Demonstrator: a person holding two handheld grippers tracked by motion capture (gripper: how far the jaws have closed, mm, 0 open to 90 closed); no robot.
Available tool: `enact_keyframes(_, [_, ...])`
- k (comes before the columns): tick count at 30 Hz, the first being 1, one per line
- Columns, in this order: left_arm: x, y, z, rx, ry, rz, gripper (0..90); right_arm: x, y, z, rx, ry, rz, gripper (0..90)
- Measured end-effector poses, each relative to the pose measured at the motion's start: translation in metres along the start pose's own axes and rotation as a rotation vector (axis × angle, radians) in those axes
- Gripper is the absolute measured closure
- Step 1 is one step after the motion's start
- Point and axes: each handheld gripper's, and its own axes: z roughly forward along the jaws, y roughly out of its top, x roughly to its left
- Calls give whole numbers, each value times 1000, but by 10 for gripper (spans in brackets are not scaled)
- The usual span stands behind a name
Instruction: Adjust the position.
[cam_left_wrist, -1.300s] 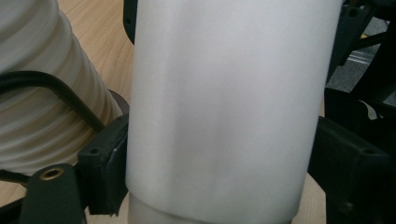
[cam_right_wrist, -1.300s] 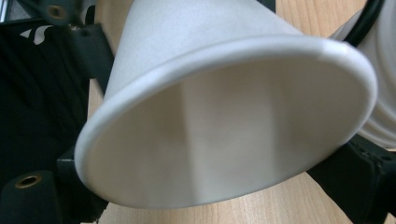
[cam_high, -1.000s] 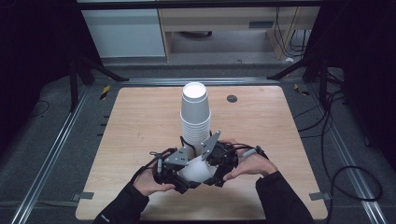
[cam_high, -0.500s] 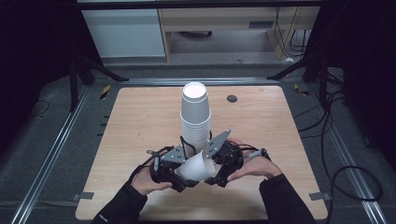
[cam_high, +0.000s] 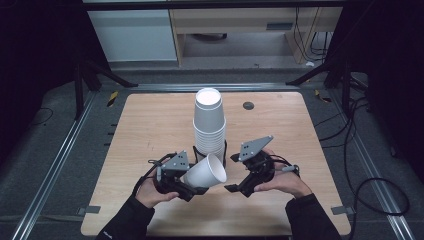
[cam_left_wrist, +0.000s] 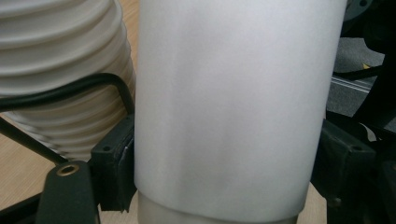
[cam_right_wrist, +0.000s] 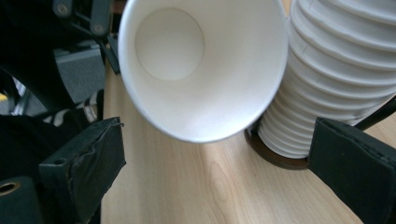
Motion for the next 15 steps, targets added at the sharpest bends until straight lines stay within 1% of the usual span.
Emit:
enact_keyframes(1, [-1, 0, 2, -4, -4, 2, 209, 2, -2, 0, -27, 5, 11, 40])
enact_keyframes(2, [-1, 0, 2, -4, -4, 2, 209, 2, -2, 0, -27, 5, 11, 40])
enact_keyframes(5, [-3, 0, 4, -7, -8, 1, 209, 4, -5, 2, -56, 5, 29, 40])
enact_keyframes(11, [-8, 2, 10, -17, -14, 12, 209, 4, -10, 8, -95, 13, 64, 37])
enact_keyframes(15, [-9, 3, 11, -23, -12, 16, 210, 3, -9, 9, -119, 34, 76, 37])
